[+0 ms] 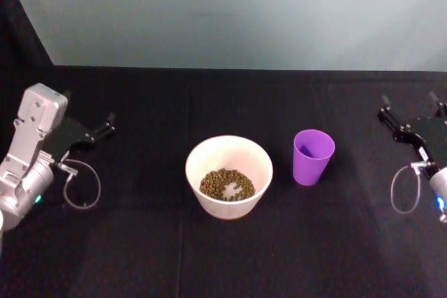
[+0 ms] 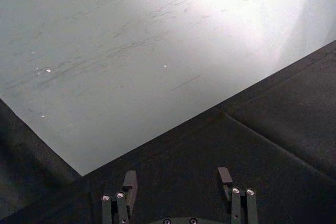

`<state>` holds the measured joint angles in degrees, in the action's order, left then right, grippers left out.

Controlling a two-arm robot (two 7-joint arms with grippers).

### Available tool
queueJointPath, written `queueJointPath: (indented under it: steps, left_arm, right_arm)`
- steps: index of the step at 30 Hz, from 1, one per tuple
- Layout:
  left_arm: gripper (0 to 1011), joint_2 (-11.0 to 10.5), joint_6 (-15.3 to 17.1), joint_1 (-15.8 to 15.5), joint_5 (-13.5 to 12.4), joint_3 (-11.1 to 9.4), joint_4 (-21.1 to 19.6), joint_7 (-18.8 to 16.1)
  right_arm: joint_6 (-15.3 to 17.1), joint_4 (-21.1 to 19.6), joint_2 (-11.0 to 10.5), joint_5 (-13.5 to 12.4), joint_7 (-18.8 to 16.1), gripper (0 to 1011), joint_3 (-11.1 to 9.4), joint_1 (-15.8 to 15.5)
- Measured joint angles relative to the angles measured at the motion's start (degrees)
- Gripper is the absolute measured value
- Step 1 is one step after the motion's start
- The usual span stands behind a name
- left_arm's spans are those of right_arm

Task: Pick up the cup and pour the mung beans from the cup into the bowl.

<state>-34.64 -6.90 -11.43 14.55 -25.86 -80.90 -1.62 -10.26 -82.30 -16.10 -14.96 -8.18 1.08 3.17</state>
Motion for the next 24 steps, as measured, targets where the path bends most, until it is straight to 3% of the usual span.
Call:
queueJointPath:
  steps: [24]
  left_arm:
    - [1000,0.0,0.0,0.0,0.0,0.0,0.0,0.0]
  right_arm:
    - [0.04,-0.48,-0.18,-0.36,-0.07,1000,0.04,-0.23]
